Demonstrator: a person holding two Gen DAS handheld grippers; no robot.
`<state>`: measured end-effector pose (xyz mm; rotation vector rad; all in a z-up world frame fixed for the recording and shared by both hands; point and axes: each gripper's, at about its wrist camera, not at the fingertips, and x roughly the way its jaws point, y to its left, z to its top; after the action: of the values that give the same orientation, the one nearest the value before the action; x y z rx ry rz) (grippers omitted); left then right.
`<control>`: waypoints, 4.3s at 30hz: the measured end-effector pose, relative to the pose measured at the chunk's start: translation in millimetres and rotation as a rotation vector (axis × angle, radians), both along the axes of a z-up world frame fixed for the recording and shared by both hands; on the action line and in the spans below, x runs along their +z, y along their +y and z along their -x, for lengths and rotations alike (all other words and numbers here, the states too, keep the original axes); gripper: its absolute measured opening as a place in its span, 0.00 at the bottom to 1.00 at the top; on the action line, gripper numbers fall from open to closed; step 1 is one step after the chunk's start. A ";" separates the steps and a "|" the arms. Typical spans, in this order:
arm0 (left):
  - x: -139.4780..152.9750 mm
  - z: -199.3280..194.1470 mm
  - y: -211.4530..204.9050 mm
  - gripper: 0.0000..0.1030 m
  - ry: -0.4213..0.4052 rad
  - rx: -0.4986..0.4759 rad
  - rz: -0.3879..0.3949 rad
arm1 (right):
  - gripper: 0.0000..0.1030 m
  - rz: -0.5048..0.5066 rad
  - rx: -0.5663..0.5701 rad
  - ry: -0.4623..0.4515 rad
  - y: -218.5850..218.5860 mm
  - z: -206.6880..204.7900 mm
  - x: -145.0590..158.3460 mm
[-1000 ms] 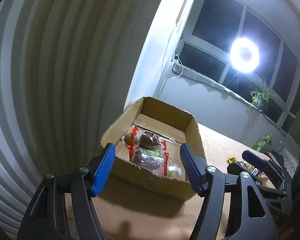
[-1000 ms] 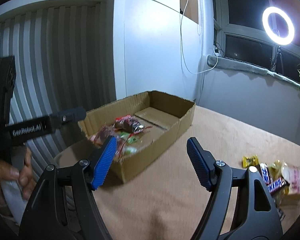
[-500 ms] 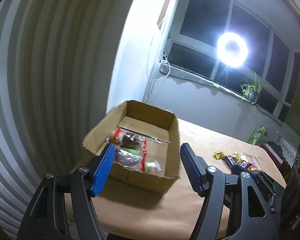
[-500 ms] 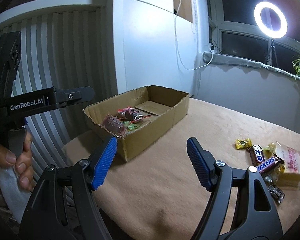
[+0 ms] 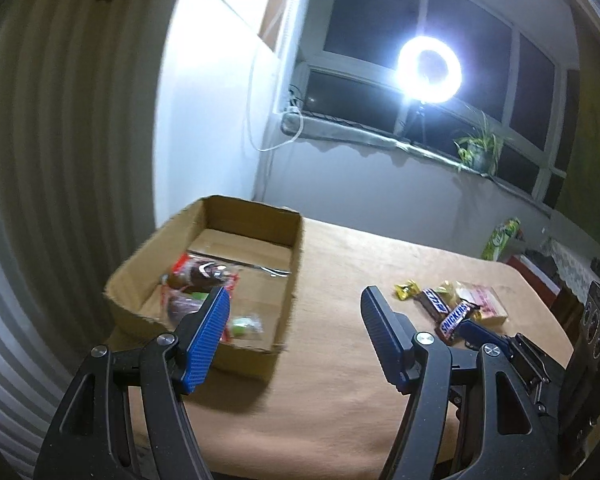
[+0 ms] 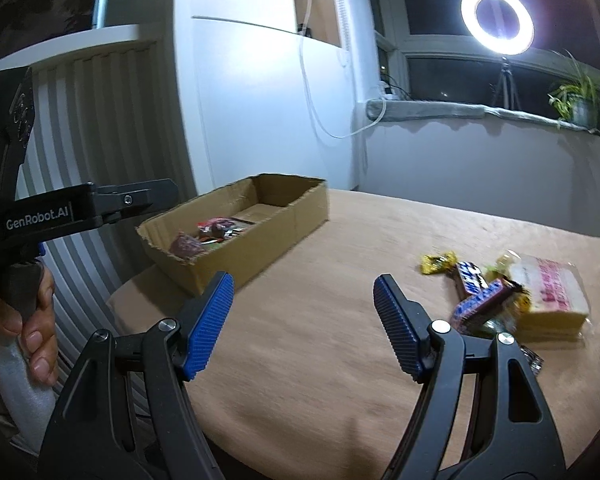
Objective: Organize snacks
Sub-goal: 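Move both open grippers back toward the snack pile, then grasp the Snickers bar with the left gripper while the right gripper grasps a dark wrapper, then carry the Snickers bar to the box and open the left gripper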
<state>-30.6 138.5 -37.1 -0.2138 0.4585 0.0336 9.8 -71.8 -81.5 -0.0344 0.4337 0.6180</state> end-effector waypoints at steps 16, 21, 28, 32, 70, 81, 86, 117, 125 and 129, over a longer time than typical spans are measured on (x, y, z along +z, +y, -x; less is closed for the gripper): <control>-7.4 -45.2 -83.4 0.66 0.071 -0.168 -0.091 | 0.73 -0.046 -0.187 0.047 -96.0 -22.4 -15.9; -11.4 -60.4 -113.6 0.66 0.088 -0.238 -0.121 | 0.73 -0.023 -0.232 0.085 -121.1 -31.6 -26.8; -24.8 -83.3 -149.0 0.66 0.115 -0.351 -0.159 | 0.73 0.027 -0.245 0.138 -137.7 -39.1 -44.3; -36.4 -97.2 -160.8 0.66 0.150 -0.408 -0.163 | 0.73 0.063 -0.247 0.164 -138.8 -45.0 -53.3; -82.4 -132.7 -176.9 0.26 0.259 -0.548 -0.081 | 0.28 0.195 -0.197 0.111 -119.8 -55.3 -66.7; -75.5 -111.6 -166.7 0.26 0.219 -0.494 -0.072 | 0.27 0.084 -0.203 0.166 -133.5 -41.5 -58.5; -63.6 -85.4 -154.4 0.26 0.186 -0.471 -0.063 | 0.27 0.076 -0.220 0.130 -132.4 -26.0 -40.4; -22.4 -17.8 -5.8 0.26 -0.006 -0.184 0.026 | 0.27 0.201 -0.040 0.009 5.0 -3.1 13.8; -30.4 -22.4 48.2 0.26 0.017 -0.073 0.050 | 0.28 0.196 0.074 -0.027 69.6 -18.2 23.1; -36.2 -25.5 66.9 0.26 0.028 -0.034 0.064 | 0.28 0.186 0.131 -0.056 104.4 -30.3 31.3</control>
<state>-5.1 205.4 -73.3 -0.2685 0.4912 -0.0118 40.1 32.6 -50.2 -0.2586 0.4362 0.7018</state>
